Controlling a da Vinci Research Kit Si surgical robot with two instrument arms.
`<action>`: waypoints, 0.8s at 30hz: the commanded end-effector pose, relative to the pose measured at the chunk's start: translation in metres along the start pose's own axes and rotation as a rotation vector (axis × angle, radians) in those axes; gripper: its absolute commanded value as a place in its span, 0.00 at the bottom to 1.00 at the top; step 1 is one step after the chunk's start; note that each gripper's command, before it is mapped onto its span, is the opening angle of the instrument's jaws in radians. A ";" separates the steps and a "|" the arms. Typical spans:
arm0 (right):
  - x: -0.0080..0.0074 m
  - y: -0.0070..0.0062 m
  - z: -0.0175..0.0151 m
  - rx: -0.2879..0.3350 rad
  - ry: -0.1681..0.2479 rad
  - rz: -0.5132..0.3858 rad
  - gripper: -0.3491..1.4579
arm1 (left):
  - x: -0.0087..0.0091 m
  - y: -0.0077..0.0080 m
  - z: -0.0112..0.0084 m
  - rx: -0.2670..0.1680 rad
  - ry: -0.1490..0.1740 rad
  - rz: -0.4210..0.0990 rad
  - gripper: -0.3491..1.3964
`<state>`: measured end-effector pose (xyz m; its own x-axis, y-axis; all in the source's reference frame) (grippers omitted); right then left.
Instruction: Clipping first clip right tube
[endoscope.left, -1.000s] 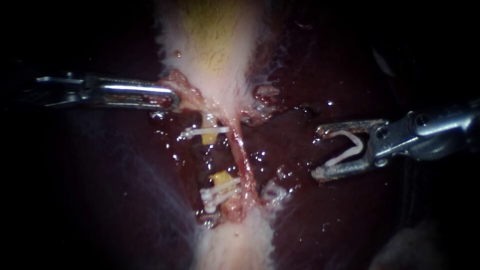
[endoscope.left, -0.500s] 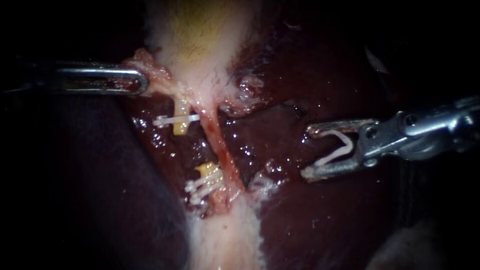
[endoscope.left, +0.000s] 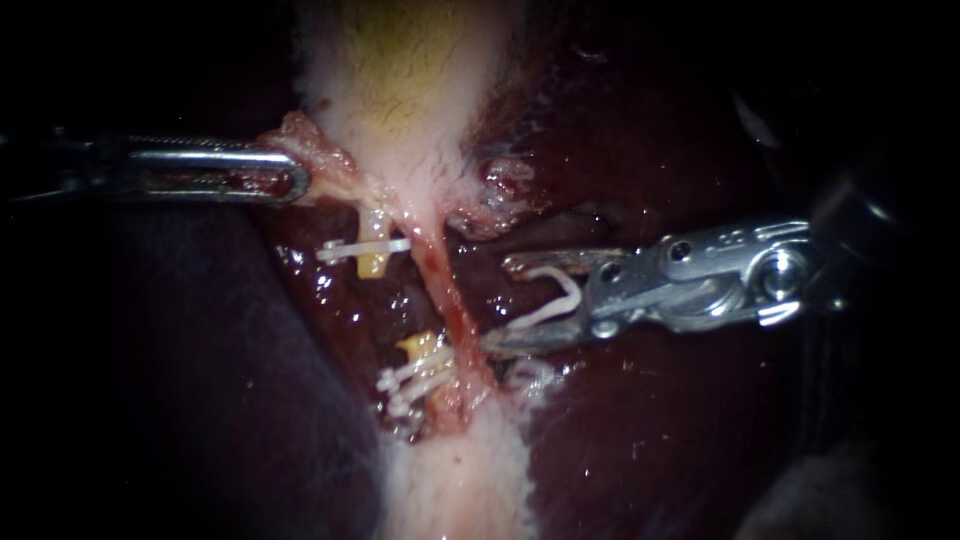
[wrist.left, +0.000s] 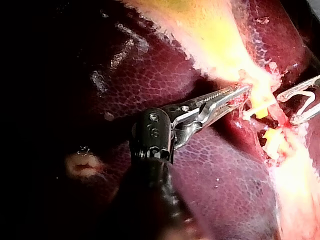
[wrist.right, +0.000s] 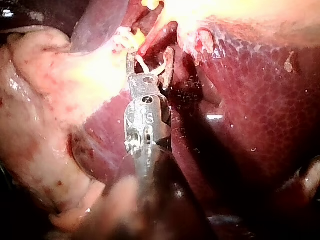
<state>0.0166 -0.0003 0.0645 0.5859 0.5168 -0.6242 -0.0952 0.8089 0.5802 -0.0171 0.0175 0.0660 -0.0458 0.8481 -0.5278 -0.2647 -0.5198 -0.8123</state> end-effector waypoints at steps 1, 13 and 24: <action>0.0002 0.0001 0.0005 -0.003 0.000 0.007 0.47 | 0.0000 0.0000 0.0000 0.000 0.000 0.000 0.00; 0.0023 0.0007 0.0045 0.152 0.081 0.063 0.46 | 0.0000 -0.0001 0.0000 0.000 0.000 0.000 0.00; 0.0023 -0.0021 0.0051 0.329 0.186 0.189 0.44 | 0.0000 -0.0001 0.0000 0.000 0.000 0.000 0.00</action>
<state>0.0223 -0.0025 0.0645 0.4269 0.7140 -0.5550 0.0981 0.5735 0.8133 -0.0171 0.0175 0.0661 -0.0461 0.8479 -0.5281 -0.2650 -0.5201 -0.8120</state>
